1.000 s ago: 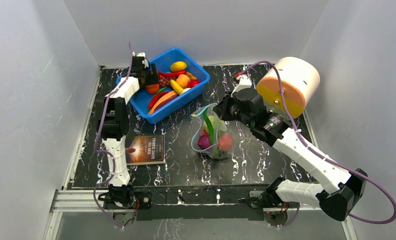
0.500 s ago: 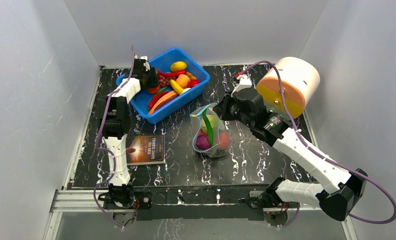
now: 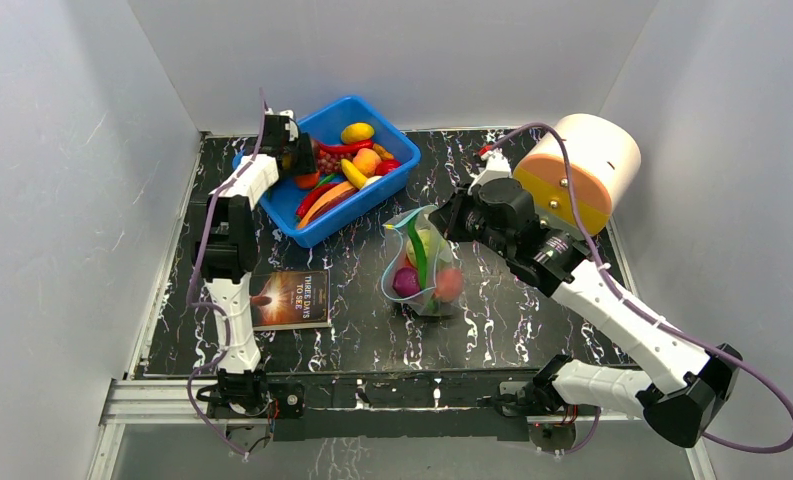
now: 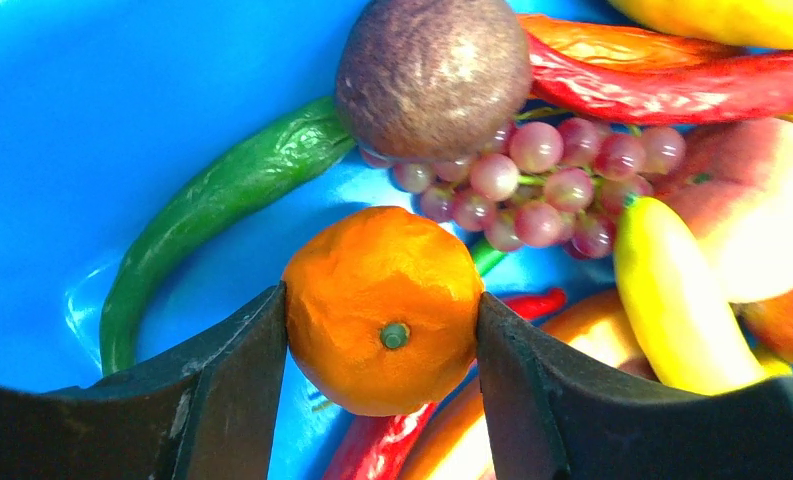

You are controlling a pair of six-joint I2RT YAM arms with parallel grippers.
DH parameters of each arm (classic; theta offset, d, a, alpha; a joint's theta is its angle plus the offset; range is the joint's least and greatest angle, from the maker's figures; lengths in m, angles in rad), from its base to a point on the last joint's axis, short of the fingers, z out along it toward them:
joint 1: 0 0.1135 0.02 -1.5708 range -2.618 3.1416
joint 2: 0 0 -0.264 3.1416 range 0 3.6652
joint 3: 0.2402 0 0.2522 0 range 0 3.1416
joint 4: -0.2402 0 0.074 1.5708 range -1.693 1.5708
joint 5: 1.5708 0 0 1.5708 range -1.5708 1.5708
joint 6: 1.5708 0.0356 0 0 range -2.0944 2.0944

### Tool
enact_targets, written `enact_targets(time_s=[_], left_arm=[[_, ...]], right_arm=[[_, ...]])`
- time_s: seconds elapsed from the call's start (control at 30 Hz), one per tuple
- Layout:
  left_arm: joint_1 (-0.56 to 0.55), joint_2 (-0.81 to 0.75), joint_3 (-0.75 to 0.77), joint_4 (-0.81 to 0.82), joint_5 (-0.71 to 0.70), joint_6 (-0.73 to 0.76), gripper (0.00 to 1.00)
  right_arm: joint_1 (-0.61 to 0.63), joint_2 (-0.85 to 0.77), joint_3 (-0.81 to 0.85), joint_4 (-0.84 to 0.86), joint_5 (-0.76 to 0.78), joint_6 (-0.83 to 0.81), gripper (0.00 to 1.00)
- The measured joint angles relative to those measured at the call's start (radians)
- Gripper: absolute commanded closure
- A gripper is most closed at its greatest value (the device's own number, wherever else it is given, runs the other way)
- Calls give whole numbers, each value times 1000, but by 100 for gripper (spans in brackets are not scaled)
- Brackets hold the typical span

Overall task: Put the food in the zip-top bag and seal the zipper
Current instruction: Pick up the fake fruit from the bin, then place the fake fruit in the zipper food storage bag.

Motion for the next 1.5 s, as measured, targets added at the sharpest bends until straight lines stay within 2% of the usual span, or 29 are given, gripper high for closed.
enact_targets(time_s=[0.4, 1.03, 1.27, 1.5], left_arm=[[0, -232, -135, -18, 124, -64, 66], [-13, -681, -467, -67, 564, -112, 68], [-80, -874, -587, -35, 677, -177, 69], [-204, -1004, -627, 50, 712, -253, 70]], right_arm=[[0, -23, -70, 3, 10, 35, 100], [0, 67, -72, 35, -16, 76, 100], [0, 70, -72, 40, -24, 92, 100], [0, 68, -72, 40, -26, 95, 100]])
